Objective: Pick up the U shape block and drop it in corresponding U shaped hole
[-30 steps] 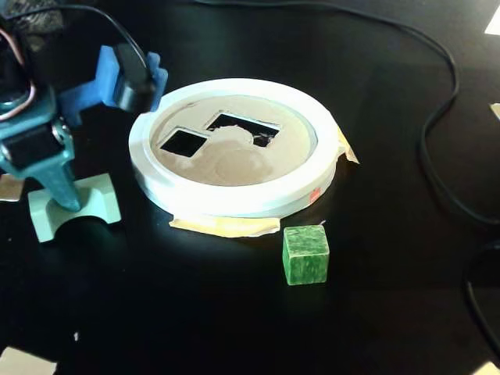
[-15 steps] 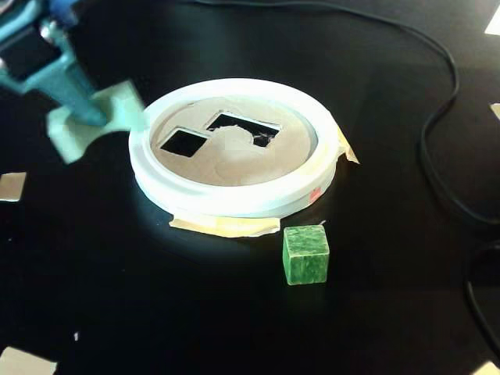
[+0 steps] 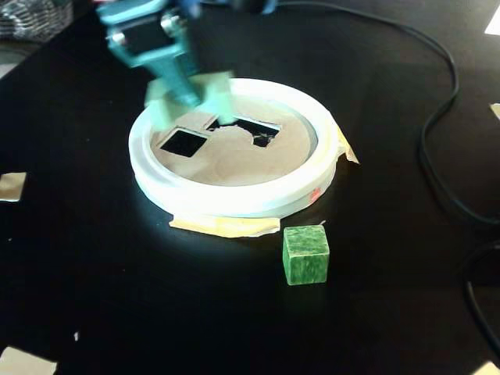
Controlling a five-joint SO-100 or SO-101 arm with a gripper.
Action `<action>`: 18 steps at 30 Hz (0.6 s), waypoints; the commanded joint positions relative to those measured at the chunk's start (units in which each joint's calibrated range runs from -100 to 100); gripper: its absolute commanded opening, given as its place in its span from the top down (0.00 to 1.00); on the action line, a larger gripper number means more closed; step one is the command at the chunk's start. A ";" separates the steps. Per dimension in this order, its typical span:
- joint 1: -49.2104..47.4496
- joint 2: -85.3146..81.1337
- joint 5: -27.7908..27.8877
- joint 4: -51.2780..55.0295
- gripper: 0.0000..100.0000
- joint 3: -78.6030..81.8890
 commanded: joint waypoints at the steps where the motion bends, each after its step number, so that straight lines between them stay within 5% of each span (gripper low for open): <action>1: -8.16 8.34 -5.76 0.18 0.93 -15.41; 18: -8.28 39.24 -8.74 1.38 0.92 -47.29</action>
